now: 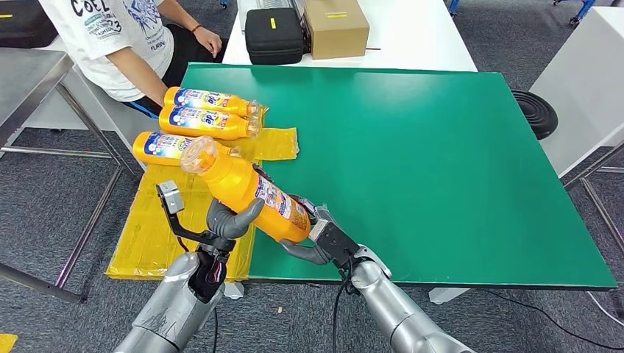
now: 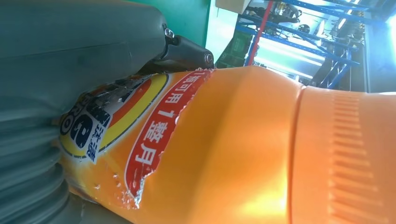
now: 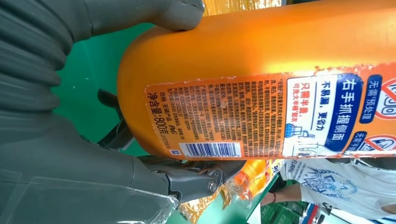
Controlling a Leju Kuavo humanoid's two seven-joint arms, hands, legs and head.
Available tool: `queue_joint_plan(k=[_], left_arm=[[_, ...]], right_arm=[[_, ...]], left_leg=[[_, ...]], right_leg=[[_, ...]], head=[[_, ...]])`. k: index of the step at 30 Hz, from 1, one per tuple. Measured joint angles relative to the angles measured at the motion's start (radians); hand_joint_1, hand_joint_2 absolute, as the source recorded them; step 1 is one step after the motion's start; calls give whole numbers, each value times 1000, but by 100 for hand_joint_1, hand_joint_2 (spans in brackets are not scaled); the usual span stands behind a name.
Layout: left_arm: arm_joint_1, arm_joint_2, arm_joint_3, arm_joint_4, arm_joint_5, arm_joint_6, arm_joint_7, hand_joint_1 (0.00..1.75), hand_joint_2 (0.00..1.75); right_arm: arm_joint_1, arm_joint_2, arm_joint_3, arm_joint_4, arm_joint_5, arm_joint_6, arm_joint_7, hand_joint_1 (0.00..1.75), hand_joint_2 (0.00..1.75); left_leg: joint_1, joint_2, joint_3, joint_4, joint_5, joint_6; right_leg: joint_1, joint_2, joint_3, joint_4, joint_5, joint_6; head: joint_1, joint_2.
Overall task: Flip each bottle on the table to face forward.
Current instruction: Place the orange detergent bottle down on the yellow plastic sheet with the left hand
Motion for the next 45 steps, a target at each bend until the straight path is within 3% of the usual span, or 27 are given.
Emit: queue_joint_plan(k=[6,7,9,10,11,13,23,30,41,45], left_arm=[[0,1,0,0,-1,0,0,175,175],[-1,1,0,0,-4,0,0,175,175],[-3,2,-3,0,-23,5,0,175,175],[-5,3,-5,0,-39,11,-1,175,175],[-9,3,-8,0,-56,19,-2,175,175],[-16,3,-14,0,-91,42,-4,175,175],[-24,25,-6,-31,-325,263,-26,175,175],[-76,104,57,-137,-688,519,-1,175,175],[-208,250,125,-232,-878,555,66,175,175],[-248,309,120,-253,-1013,490,155,175,175]], right_arm=[[0,0,4,0,0,0,0,175,175],[-1,0,5,1,-1,0,0,144,175],[-1,0,6,2,-1,-1,0,56,175],[-1,0,6,3,-2,-2,0,13,131],[0,0,7,4,-3,-6,0,0,87],[1,1,6,8,-6,-20,0,0,0],[35,-4,-69,-15,40,-81,1,0,0],[140,-27,-160,-154,109,-56,1,0,0],[284,-59,-312,-401,121,2,1,0,0],[316,-57,-355,-455,144,9,1,0,0]], left_leg=[[0,0,0,0,0,0],[0,0,0,0,0,0],[0,0,0,0,0,0],[0,0,0,0,0,0],[0,0,0,0,0,0],[0,0,0,0,0,0],[0,0,-1,0,0,0],[1,-1,-1,0,0,0],[2,0,-1,0,1,-1],[2,0,-1,0,1,-1]], right_leg=[[0,0,0,0,0,0],[0,0,0,0,0,0],[0,0,0,0,0,0],[0,0,0,0,0,0],[0,0,0,0,0,0],[0,0,0,0,0,0],[0,0,0,0,0,0],[1,0,-1,0,0,0],[2,0,-1,0,0,0],[2,0,-1,0,0,0]], head=[[0,0],[0,0],[0,0],[0,0],[0,0],[0,0],[0,0],[0,0],[0,0],[0,0]])
